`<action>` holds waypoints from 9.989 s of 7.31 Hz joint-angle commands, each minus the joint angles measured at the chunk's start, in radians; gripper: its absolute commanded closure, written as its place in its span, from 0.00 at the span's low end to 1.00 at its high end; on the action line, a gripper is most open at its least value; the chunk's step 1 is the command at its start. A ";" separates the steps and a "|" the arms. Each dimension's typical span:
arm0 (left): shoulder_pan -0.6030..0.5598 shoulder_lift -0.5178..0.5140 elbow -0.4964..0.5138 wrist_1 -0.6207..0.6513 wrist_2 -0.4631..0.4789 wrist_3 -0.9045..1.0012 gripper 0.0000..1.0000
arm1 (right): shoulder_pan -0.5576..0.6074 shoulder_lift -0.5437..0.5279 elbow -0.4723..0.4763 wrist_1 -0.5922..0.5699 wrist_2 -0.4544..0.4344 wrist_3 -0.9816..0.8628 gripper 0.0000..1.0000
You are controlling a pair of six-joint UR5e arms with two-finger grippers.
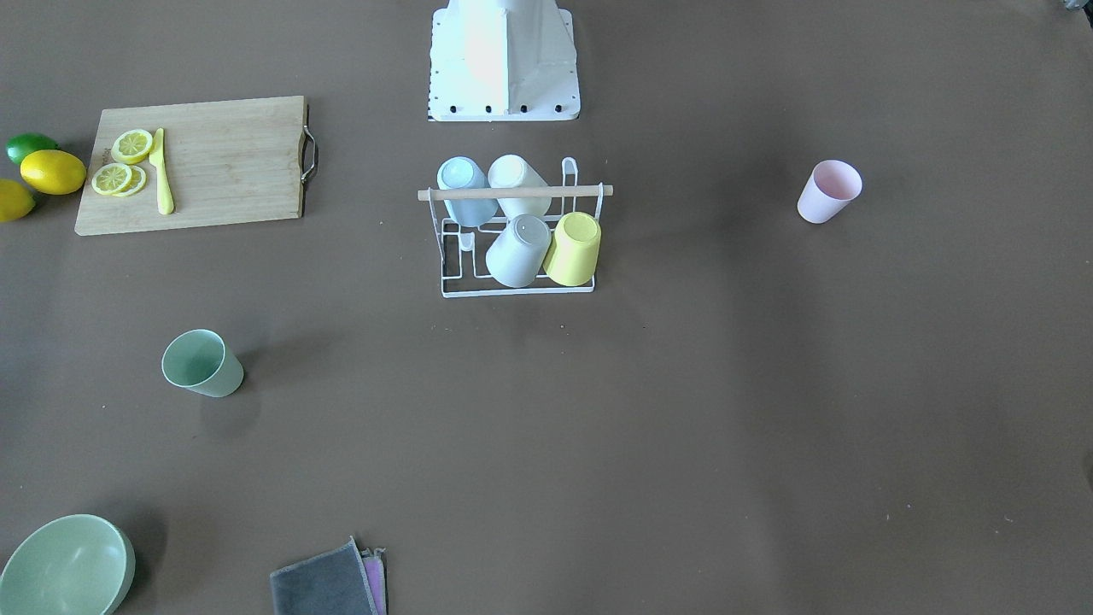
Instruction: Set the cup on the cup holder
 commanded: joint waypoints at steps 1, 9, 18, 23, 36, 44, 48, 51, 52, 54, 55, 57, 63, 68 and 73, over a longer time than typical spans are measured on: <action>0.001 -0.001 0.007 -0.003 0.000 -0.001 0.02 | 0.000 0.000 -0.003 0.005 0.002 0.004 0.00; -0.013 0.164 -0.102 -0.069 -0.083 -0.013 0.02 | 0.000 -0.002 -0.004 0.005 0.004 0.004 0.00; -0.010 0.128 -0.125 -0.057 -0.084 -0.013 0.02 | -0.093 0.110 0.029 0.002 0.016 0.133 0.00; -0.004 0.122 -0.105 -0.057 -0.120 -0.001 0.02 | -0.392 0.254 0.181 0.005 0.001 0.517 0.00; 0.548 -0.679 0.422 0.634 0.026 -0.002 0.02 | -0.451 0.923 -0.702 -0.259 0.013 0.136 0.00; 0.806 -0.753 0.477 0.874 0.229 0.118 0.02 | -0.518 1.006 -0.886 -0.428 0.028 -0.079 0.00; 0.814 -0.751 0.495 0.874 0.267 0.108 0.02 | -0.518 1.032 -0.969 -0.456 -0.030 -0.229 0.00; 0.814 -0.753 0.484 0.867 0.253 0.116 0.02 | -0.522 1.058 -1.027 -0.456 -0.015 -0.227 0.00; 0.815 -0.736 0.487 0.868 0.189 0.116 0.02 | -0.522 1.058 -1.037 -0.456 0.002 -0.225 0.00; 0.818 -0.704 0.492 0.876 0.063 0.116 0.02 | -0.528 1.060 -1.049 -0.459 0.024 -0.219 0.00; 0.835 -0.702 0.494 0.876 0.049 0.119 0.02 | -0.529 1.060 -1.058 -0.472 0.045 -0.220 0.00; 0.879 -0.701 0.500 0.903 0.057 0.180 0.02 | -0.531 1.060 -1.058 -0.500 0.047 -0.222 0.00; 0.950 -0.702 0.498 0.963 0.213 0.193 0.02 | -0.555 1.051 -1.058 -0.520 0.064 -0.228 0.00; 0.973 -0.678 0.486 1.000 0.209 0.193 0.02 | -0.557 1.048 -1.057 -0.534 0.060 -0.231 0.75; 0.975 -0.630 0.443 0.998 0.216 0.202 0.02 | -0.506 1.054 -0.883 -0.597 0.073 -0.245 1.00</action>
